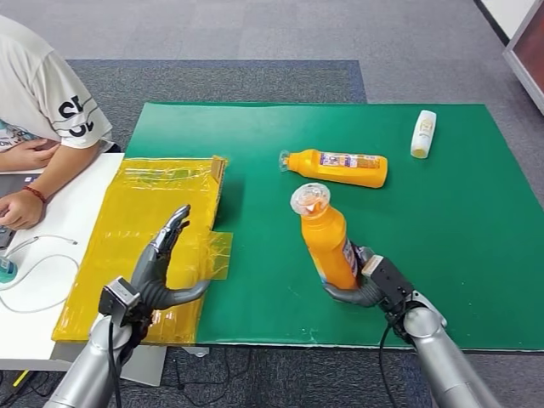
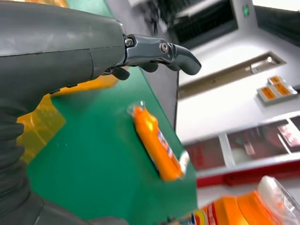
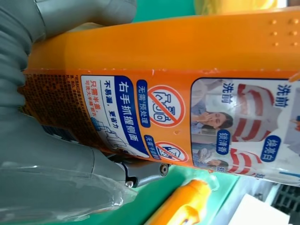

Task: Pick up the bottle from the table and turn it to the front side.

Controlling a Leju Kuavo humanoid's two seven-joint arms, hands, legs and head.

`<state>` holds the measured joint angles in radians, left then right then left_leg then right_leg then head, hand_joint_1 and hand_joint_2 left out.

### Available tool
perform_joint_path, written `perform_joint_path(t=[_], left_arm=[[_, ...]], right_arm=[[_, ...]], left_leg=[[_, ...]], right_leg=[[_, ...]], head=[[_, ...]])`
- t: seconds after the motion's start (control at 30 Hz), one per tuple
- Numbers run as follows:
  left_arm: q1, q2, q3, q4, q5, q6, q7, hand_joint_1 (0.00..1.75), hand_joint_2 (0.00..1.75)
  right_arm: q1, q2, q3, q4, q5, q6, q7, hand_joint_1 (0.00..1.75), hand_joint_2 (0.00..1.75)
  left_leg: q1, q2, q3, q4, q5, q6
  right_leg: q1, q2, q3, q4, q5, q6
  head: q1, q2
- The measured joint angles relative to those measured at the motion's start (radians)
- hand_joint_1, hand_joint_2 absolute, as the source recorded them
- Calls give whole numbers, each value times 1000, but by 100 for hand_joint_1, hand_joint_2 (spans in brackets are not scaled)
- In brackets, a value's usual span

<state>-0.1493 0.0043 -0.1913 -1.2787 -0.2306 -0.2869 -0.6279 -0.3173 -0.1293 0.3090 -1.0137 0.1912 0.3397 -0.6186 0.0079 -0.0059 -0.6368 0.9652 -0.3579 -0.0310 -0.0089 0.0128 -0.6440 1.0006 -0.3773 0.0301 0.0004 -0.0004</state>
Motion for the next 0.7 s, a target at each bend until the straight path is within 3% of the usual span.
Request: perform_joint_path(t=[0.2, 0.33, 0.7], left_arm=[[-28, 63, -18, 53, 180, -312, -3, 0, 175], [-51, 119, -55, 76, 229, -432, -3, 0, 175], [-108, 178, -112, 129, 245, -494, -3, 0, 175]], right_arm=[[-10, 40, 32, -57, 10, 25, 1, 175, 175], [-34, 58, 89, -92, 21, 26, 4, 175, 175], [-69, 85, 215, -125, 83, -16, 23, 175, 175]], left_leg=[[0, 0, 0, 0, 0, -1], [0, 0, 0, 0, 1, -1], [0, 0, 0, 0, 1, -1]], right_leg=[[0, 0, -1, 0, 0, 0], [0, 0, -1, 1, 0, 0], [0, 0, -1, 0, 0, 0]], head=[[0, 0], [0, 0], [0, 0]])
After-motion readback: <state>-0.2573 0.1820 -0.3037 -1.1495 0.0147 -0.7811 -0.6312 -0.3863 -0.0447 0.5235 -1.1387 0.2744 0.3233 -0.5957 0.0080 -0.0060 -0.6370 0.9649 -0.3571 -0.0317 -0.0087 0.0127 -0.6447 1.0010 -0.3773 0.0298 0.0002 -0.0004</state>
